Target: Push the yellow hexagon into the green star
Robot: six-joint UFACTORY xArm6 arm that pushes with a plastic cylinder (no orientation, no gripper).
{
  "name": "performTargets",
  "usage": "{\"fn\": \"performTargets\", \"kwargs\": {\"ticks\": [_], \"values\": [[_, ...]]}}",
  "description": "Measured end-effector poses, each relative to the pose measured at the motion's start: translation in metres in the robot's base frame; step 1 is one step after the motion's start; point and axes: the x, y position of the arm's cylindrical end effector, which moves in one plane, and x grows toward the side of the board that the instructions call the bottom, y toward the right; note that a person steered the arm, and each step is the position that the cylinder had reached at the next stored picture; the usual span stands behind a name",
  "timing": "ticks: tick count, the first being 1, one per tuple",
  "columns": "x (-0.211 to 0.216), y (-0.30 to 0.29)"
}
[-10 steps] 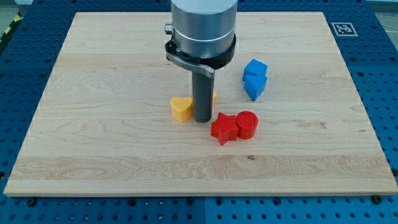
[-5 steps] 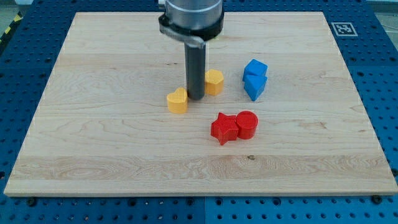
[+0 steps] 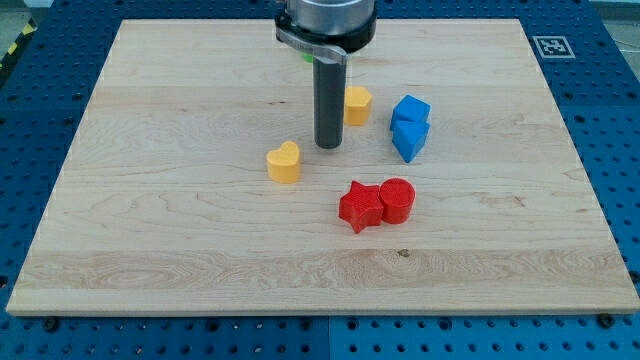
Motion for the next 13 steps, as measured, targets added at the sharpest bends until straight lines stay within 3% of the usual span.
{"fn": "performTargets", "kwargs": {"ticks": [2, 4, 7, 8, 9, 12, 13], "values": [[-0.08, 0.013], [-0.054, 0.017], [-0.087, 0.037], [-0.063, 0.049], [-0.065, 0.066], [-0.125, 0.019], [-0.121, 0.019]]}}
